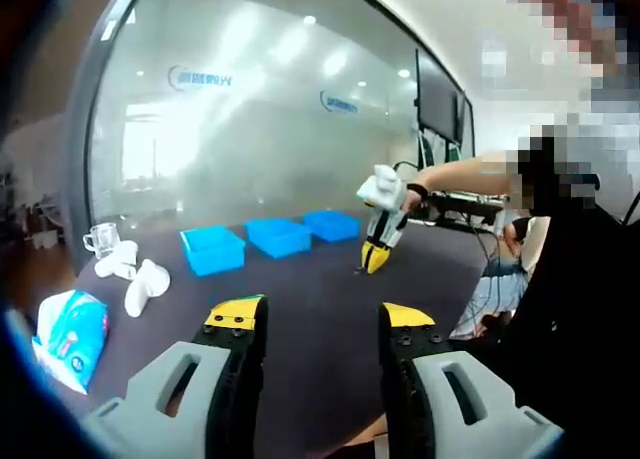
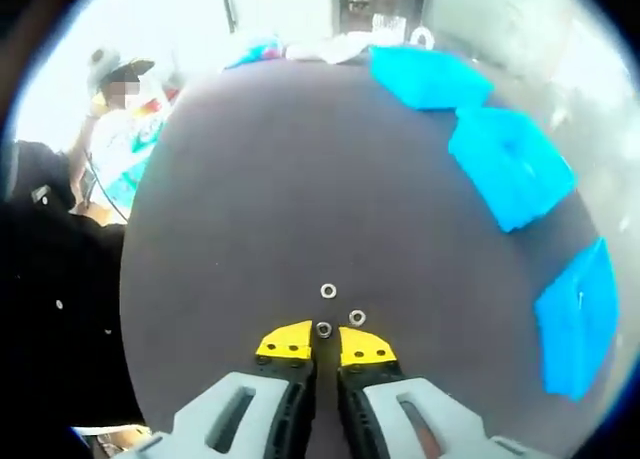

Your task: Sort the screws, nuts, and washers into the corresponding bins

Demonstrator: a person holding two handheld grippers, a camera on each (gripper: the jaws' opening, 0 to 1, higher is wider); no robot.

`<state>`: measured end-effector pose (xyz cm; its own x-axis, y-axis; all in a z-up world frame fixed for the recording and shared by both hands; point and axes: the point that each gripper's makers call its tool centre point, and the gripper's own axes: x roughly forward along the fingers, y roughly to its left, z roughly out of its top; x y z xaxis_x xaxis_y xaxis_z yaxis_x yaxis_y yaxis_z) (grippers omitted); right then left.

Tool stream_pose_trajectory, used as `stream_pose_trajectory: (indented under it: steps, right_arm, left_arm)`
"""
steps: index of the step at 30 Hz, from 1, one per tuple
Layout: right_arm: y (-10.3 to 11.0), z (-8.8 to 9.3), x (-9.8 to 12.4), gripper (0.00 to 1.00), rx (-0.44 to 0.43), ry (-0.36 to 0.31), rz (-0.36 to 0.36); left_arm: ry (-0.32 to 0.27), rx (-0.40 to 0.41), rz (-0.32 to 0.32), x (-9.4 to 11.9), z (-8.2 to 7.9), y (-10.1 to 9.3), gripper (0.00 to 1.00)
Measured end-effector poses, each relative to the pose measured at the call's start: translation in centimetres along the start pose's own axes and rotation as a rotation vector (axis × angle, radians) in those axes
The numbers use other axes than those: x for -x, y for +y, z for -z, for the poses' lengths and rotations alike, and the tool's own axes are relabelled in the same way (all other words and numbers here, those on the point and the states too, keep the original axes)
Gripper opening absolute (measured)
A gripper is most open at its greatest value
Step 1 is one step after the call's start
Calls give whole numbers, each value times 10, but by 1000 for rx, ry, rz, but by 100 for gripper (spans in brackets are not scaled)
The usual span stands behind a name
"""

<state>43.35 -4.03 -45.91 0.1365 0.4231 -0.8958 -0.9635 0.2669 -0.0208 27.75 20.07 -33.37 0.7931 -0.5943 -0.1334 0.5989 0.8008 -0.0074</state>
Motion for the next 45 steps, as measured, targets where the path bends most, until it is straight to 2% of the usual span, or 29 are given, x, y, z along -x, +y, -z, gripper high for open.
stream_pose_trajectory:
  steps: [4,12,15,19,24,28,32,36,37,42,45]
  right_arm:
    - [3,0,0,2,36,9,20]
    - [6,0,4,1,33,-13,24]
    - [12,2,8,2,26,-38,23]
    - [18,1,19,2,0,-106,38]
    - [21,-3,35,1,-57,-231,80]
    - [21,-11,54,1,-103,-359,125]
    - [18,-18,80,1,-159,-507,200]
    - [7,-21,101,1,-197,-625,279]
    - [1,-22,111,1,-230,-690,322]
    - [-8,-20,134,1,-286,-825,415]
    - [-11,-17,144,1,-292,-871,486]
  left_arm:
    - [-1,1,-3,1,-1,0,43]
    - [-6,-3,-3,1,-4,-1,43]
    - [-8,-6,-3,1,-5,-1,43]
    - [-13,-8,0,1,-6,-2,43]
    - [-19,-8,-2,1,-8,-1,43]
    - [-18,-9,-1,1,-8,-1,43]
    - [-17,-8,-3,2,-8,-1,43]
    - [-21,-11,-6,2,-10,-1,43]
    - [-22,-11,-6,1,-10,-1,43]
    - [-22,-13,-8,0,-12,0,43]
    - [-24,-12,-12,0,-13,1,43]
